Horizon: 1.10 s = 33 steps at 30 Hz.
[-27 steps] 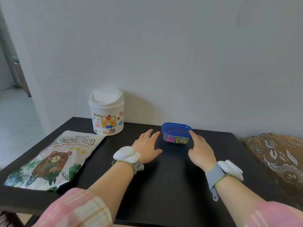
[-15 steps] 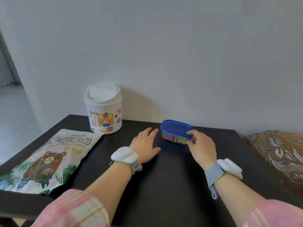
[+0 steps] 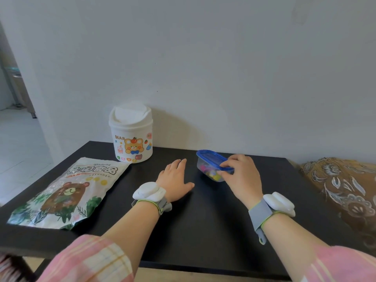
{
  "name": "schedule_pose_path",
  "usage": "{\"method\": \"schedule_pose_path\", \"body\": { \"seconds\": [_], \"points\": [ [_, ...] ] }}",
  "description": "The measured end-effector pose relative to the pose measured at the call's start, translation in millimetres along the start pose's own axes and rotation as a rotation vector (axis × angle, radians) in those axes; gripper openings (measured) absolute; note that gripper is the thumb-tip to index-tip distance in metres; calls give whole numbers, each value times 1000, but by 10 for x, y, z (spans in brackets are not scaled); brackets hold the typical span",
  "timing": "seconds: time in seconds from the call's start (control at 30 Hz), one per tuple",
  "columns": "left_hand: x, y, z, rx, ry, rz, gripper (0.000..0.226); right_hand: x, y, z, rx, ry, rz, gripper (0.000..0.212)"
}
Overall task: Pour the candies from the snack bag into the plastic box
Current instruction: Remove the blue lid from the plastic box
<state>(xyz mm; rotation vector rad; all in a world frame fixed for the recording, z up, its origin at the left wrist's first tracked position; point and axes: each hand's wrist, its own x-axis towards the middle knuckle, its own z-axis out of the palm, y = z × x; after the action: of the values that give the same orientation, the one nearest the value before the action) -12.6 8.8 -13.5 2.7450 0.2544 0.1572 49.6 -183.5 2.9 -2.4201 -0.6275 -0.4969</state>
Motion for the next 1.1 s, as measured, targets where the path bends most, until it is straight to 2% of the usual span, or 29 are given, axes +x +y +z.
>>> {"method": "schedule_pose_path", "body": {
  "seconds": [0.2,0.37,0.53,0.9,1.1],
  "points": [
    [-138,80,31,-196,-41,-21,107,-96,-171,-92,162,-68,31,12],
    [-188,152,75,-365,36,-2,103,-178,-233,-125,179,-145,25,19],
    [-168,123,108,-452,65,-26,126,-191,-253,-193,256,-185,35,17],
    [-152,114,190,-511,119,-28,95,-202,-392,-162,281,-258,15,11],
    [-111,92,189,-484,119,-26,98,-130,-359,-175,284,-293,50,10]
  ]
}}
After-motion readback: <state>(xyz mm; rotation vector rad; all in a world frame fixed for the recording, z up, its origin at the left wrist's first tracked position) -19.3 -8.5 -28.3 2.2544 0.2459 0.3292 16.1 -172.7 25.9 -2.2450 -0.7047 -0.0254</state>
